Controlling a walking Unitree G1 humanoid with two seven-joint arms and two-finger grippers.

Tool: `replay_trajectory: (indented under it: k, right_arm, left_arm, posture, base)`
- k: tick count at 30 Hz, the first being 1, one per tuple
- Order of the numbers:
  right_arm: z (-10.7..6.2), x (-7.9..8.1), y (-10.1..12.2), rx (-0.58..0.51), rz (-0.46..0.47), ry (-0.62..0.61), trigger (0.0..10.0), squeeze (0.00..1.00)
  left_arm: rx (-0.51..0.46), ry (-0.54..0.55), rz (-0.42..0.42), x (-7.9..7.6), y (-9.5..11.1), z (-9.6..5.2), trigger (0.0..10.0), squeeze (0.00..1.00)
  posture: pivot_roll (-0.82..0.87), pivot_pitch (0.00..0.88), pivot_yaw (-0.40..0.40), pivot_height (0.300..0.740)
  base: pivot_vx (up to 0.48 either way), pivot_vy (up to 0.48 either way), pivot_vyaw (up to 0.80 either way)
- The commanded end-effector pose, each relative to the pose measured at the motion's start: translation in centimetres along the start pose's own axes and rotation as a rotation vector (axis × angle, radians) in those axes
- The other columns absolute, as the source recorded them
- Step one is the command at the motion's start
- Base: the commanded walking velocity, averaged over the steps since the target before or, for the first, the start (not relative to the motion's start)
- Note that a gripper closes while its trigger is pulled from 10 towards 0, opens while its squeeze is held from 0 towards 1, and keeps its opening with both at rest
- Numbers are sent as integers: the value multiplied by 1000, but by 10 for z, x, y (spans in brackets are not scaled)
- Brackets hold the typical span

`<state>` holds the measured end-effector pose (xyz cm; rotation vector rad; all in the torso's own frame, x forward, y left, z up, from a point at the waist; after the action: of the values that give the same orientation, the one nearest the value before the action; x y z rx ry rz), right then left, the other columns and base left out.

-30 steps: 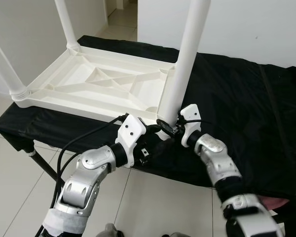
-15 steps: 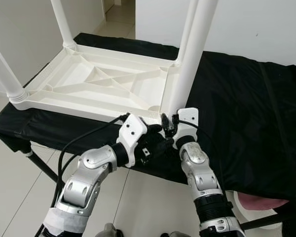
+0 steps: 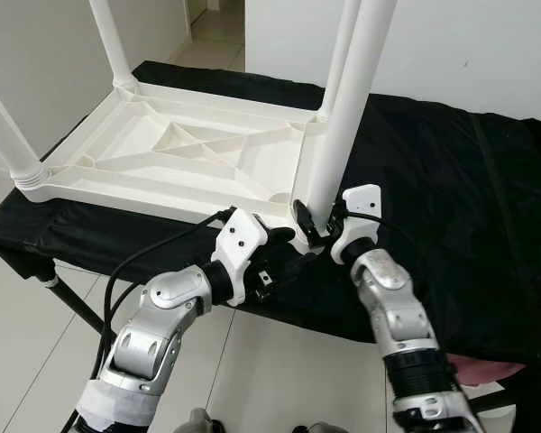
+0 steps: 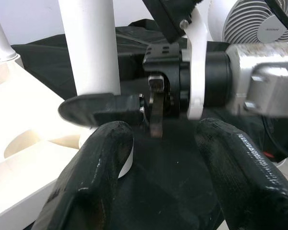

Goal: Building children table

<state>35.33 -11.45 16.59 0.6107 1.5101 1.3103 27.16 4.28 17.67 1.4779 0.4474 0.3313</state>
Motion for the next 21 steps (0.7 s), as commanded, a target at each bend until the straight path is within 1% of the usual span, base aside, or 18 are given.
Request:
replay_trajectory:
  k: [1, 2, 3, 4, 6, 7, 8, 9, 11, 12, 13, 14, 15, 16, 17, 19, 21]
  right_arm:
    - [4, 3, -6, -4, -55, 169, 10000, 0]
    - [4, 3, -6, -4, -55, 169, 10000, 0]
    - [4, 4, -7, -3, -64, 218, 10000, 0]
    - [4, 4, -7, -3, -64, 218, 10000, 0]
    - [12, 4, -7, -11, -89, 318, 10000, 0]
    - [12, 4, -7, -11, -89, 318, 10000, 0]
    - [15, 6, -6, -19, -97, 367, 10000, 0]
    - [15, 6, -6, -19, -97, 367, 10000, 0]
    - [20, 14, -5, -20, -120, 468, 10000, 0]
    - [20, 14, -5, -20, -120, 468, 10000, 0]
    - [22, 18, -7, -13, -122, 499, 10000, 0]
    - [23, 21, -8, -8, -130, 510, 8118, 0]
    - [24, 23, -9, -5, -130, 514, 4706, 0]
    - [24, 23, -9, -5, -130, 514, 4706, 0]
    - [23, 25, -11, 1, -121, 523, 0, 0]
    - [20, 27, -16, 9, -107, 558, 0, 0]
    - [19, 26, -20, 20, -107, 563, 0, 0]
  left_arm:
    - [-17, 61, -5, 3, 1, -2, 10000, 0]
    - [-17, 61, -5, 3, 1, -2, 10000, 0]
    - [-17, 61, -5, 3, 1, -2, 10000, 0]
    - [-17, 61, -5, 3, 1, -2, 10000, 0]
    - [-19, 60, -4, 3, 2, -1, 10000, 0]
    - [-19, 60, -4, 3, 2, -1, 10000, 0]
    - [-19, 60, -3, 3, 2, -1, 10000, 0]
    - [-19, 60, -3, 3, 2, -1, 10000, 0]
    - [-18, 57, 0, 4, 3, -1, 10000, 0]
    - [-18, 57, 0, 4, 3, -1, 10000, 0]
    - [-16, 57, 4, 5, 4, -1, 10000, 0]
    - [-17, 58, 5, 6, 5, -1, 10000, 0]
    - [-18, 59, 7, 7, 6, -1, 10000, 0]
    - [-18, 59, 7, 7, 6, -1, 10000, 0]
    - [-19, 60, 7, 7, 7, -1, 10000, 0]
    - [-19, 59, 7, 6, 7, -2, 10000, 0]
    - [-17, 57, 7, 6, 6, -2, 10000, 0]
  posture:
    - [-29, 51, -13, 740]
    - [-29, 51, -13, 740]
    - [-29, 51, -13, 740]
    - [-29, 51, -13, 740]
    - [-33, 49, -10, 740]
    - [-33, 49, -10, 740]
    - [-33, 49, -10, 740]
    - [-33, 49, -10, 740]
    - [-36, 53, 7, 740]
    - [-36, 53, 7, 740]
    - [-36, 53, 7, 740]
    - [-30, 54, 7, 740]
    - [-30, 54, 7, 740]
    - [-30, 54, 7, 740]
    - [-27, 56, 7, 740]
    - [-26, 55, 7, 740]
    - [-28, 56, 9, 740]
  base:
    - [0, 0, 0]
    - [0, 0, 0]
    - [0, 0, 0]
    - [0, 0, 0]
    - [0, 0, 0]
    - [0, 0, 0]
    - [0, 0, 0]
    - [0, 0, 0]
    - [0, 0, 0]
    - [0, 0, 0]
    - [0, 0, 0]
    - [0, 0, 0]
    - [0, 0, 0]
    - [0, 0, 0]
    - [0, 0, 0]
    - [0, 0, 0]
    - [0, 0, 0]
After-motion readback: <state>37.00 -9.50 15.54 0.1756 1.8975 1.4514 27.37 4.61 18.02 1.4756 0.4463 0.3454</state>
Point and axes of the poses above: a point about 5 cm out from each wrist's last joint towards the gripper, its own z axis pointing out of the wrist towards the gripper, its own y axis along the axis of the wrist's last joint, x = y × z, the point moved 3 cm from there along z, pointing out of the wrist towards the gripper, and after that the axes turned 13 degrees about -z, right-handed, at the moved point
